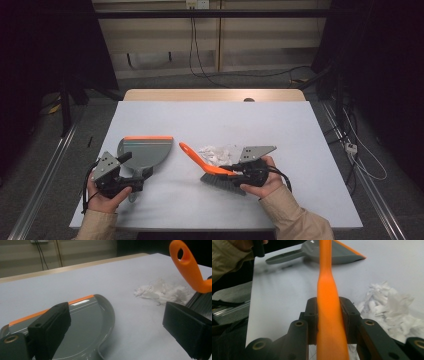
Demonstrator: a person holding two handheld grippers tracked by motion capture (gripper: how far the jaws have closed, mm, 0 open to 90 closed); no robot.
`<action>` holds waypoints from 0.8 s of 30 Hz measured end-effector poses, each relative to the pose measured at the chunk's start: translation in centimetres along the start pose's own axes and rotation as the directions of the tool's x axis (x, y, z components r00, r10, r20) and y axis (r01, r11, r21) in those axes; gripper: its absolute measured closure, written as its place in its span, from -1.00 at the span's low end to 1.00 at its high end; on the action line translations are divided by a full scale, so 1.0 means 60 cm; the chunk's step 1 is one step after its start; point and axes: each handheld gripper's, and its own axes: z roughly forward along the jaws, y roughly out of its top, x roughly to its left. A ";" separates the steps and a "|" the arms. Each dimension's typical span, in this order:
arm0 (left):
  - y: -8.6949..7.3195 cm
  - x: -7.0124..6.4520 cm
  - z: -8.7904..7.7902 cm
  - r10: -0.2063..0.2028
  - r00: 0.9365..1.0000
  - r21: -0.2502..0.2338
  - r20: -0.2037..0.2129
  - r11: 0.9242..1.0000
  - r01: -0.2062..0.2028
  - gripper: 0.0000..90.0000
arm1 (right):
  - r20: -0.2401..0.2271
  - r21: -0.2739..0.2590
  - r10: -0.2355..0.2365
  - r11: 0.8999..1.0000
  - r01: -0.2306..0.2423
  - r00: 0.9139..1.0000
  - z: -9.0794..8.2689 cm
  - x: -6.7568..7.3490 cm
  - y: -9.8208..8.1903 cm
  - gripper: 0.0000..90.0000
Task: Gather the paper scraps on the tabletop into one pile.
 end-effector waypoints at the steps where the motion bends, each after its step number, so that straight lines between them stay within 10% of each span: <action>1: 0.000 0.000 0.000 -0.001 1.000 -0.003 0.000 1.000 0.001 -0.83 | -0.019 0.004 0.007 1.000 -0.006 1.000 0.001 -0.006 -0.005 0.59; 24: -0.001 0.002 -0.004 -0.004 1.000 -0.003 -0.008 1.000 0.004 -0.83 | -0.024 -0.007 -0.106 0.994 0.106 0.994 0.040 -0.090 0.028 0.59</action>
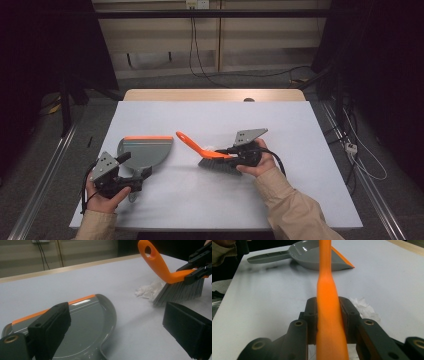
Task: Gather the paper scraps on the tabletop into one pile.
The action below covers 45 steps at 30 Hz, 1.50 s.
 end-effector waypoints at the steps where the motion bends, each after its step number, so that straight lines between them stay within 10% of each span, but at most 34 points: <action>1: 0.000 0.000 -0.001 0.003 1.000 -0.001 0.001 1.000 -0.003 -0.83 | 0.007 0.000 -0.003 1.000 0.003 1.000 -0.001 0.001 0.001 0.59; 15: 0.002 -0.002 -0.001 0.010 1.000 -0.001 0.003 1.000 -0.010 -0.83 | 0.049 -0.068 0.021 0.998 -0.018 0.999 -0.013 0.002 0.026 0.59; 28: 0.002 -0.003 -0.002 0.011 1.000 -0.002 0.002 1.000 -0.011 -0.83 | 0.044 -0.002 0.028 1.000 -0.028 0.999 0.013 0.007 0.008 0.59; 34: 0.002 -0.003 -0.002 0.009 1.000 -0.001 0.000 1.000 -0.009 -0.83 | 0.052 -0.084 0.057 0.995 -0.053 0.997 -0.010 0.015 0.031 0.59; 45: 0.003 -0.007 0.000 0.010 1.000 -0.001 0.008 1.000 -0.010 -0.83 | 0.142 -0.079 0.078 0.995 -0.068 0.987 -0.031 -0.001 0.045 0.59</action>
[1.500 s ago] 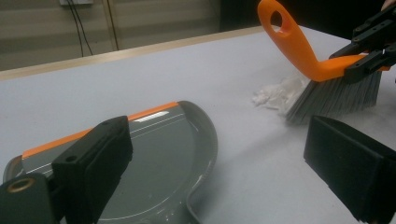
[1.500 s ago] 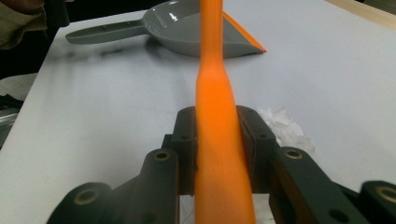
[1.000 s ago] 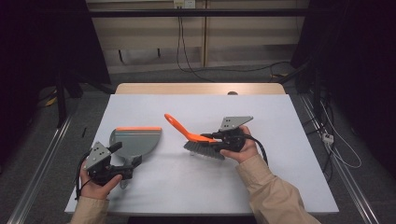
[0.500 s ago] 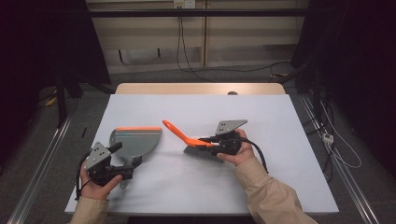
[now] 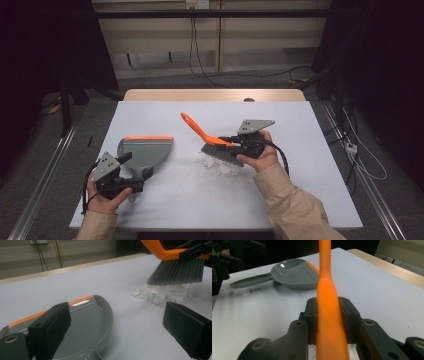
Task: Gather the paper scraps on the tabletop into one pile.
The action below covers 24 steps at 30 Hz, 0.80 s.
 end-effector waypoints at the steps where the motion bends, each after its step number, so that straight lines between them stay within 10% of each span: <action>1: 0.000 0.001 0.000 -0.002 1.000 -0.002 -0.002 1.000 0.002 -0.83 | -0.005 -0.016 0.006 1.000 -0.006 1.000 -0.002 -0.001 0.000 0.59; 14: -0.001 0.005 -0.003 0.000 1.000 -0.001 -0.004 1.000 0.000 -0.83 | 0.091 -0.080 0.032 0.996 -0.025 0.995 -0.047 -0.017 0.020 0.59; 24: -0.001 0.007 -0.003 -0.009 1.000 -0.003 -0.004 1.000 0.009 -0.83 | 0.200 -0.022 0.082 0.997 -0.079 0.976 -0.044 -0.067 -0.033 0.59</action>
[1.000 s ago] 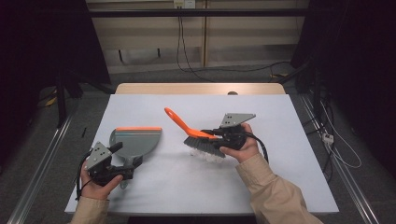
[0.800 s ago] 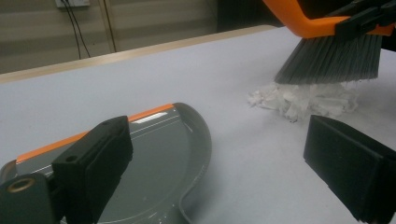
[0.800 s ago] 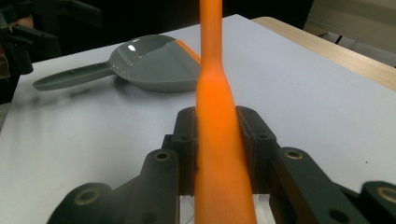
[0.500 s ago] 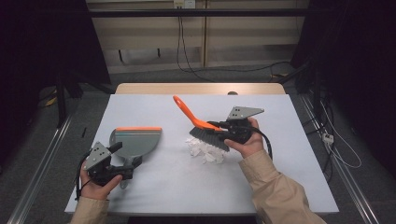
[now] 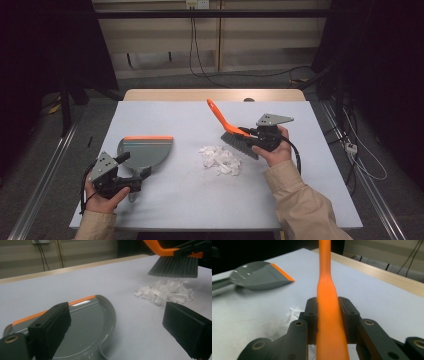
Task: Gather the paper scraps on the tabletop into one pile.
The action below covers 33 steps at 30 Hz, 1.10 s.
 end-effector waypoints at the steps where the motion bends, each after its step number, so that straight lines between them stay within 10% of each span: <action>1: 0.000 0.000 0.000 0.000 1.000 0.002 0.000 1.000 0.000 -0.83 | 0.003 0.010 0.004 1.000 -0.004 1.000 0.004 -0.004 -0.004 0.59; 14: -0.003 0.003 0.001 -0.003 1.000 0.009 0.002 1.000 0.003 -0.83 | 0.039 0.129 0.016 0.991 -0.021 0.999 0.038 -0.016 -0.015 0.54; 26: -0.003 0.001 0.001 -0.004 1.000 0.008 0.003 1.000 0.004 -0.83 | 0.052 0.344 -0.043 0.939 0.023 0.998 0.044 -0.011 0.016 0.59; 33: -0.002 0.002 0.004 -0.008 1.000 0.005 -0.001 1.000 0.008 -0.83 | -0.074 0.232 -0.072 0.969 0.088 0.995 0.078 -0.023 0.041 0.59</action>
